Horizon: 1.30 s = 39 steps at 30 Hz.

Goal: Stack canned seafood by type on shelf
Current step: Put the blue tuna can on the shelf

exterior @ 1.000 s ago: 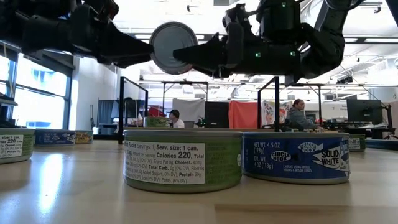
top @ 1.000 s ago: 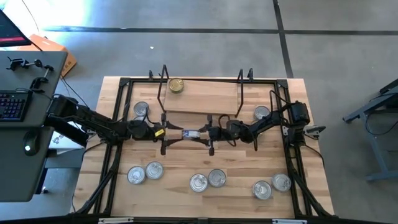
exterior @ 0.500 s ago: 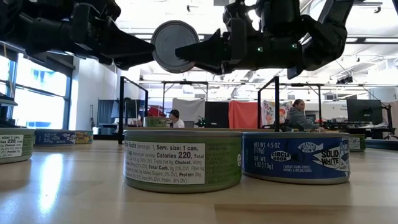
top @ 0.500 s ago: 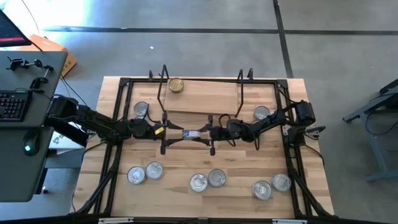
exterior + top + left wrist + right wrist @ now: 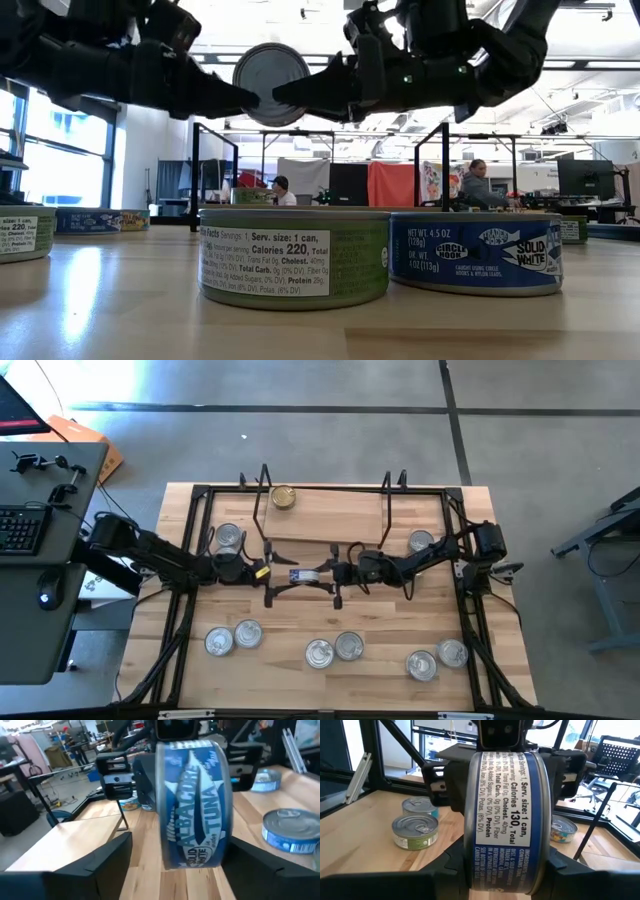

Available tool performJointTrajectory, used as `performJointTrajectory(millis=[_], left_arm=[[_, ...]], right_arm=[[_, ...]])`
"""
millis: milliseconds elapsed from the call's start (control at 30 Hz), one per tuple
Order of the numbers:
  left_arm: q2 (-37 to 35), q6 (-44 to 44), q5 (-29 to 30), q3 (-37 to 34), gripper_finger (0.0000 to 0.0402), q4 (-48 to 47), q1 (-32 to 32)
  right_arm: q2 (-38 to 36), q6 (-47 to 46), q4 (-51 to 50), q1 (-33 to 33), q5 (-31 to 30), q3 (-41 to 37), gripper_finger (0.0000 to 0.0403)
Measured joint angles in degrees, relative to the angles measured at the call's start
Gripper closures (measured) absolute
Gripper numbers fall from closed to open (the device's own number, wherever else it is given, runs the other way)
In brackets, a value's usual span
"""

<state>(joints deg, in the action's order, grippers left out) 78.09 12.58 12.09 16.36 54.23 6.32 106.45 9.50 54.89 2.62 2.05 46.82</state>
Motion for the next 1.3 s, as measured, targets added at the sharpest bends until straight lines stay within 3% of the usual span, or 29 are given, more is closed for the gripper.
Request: performJointTrajectory(millis=[333, 400, 567, 667, 800, 900, 1033, 1300], left_arm=[[3.73, 0.45, 1.2, -0.07, 0.0277, 4.02, 1.56], [3.73, 0.85, 1.35, -0.07, 0.0278, 3.95, 1.74], [3.62, 1.21, 8.79, 0.8, 0.0278, -2.1, 2.16], [3.6, 1.16, 14.77, 3.63, 0.0278, -12.95, 2.67], [3.62, -0.61, 17.79, 9.92, 0.0278, -31.92, 2.19], [4.1, -1.85, 17.89, 14.03, 0.0278, -40.05, 1.62], [5.92, -0.03, 17.64, 16.57, 0.0278, -40.9, 1.54], [8.59, 1.2, 15.45, 18.27, 0.0278, -40.62, 1.56]], right_arm=[[0.0, 0.36, -0.15, -0.03, -0.81, 0.05, 0.0283], [-0.02, 0.07, -1.18, -0.01, -1.74, 0.09, 0.0272], [-1.33, -3.33, -11.93, -0.88, -7.93, 0.19, 0.0188], [-5.91, -6.07, -26.01, -1.78, -12.5, 0.14, 0.0144], [-11.71, -7.54, -38.43, -2.76, -13.36, 0.12, 0.0111], [-13.7, -1.09, -37.9, -1.88, -13.08, 0.12, 0.0107], [-12.49, 12.11, -32.98, -0.01, -12.99, 0.12, 0.0106], [-6.63, 16.16, -29.47, 0.16, -11.16, 5.54, 0.0105]])
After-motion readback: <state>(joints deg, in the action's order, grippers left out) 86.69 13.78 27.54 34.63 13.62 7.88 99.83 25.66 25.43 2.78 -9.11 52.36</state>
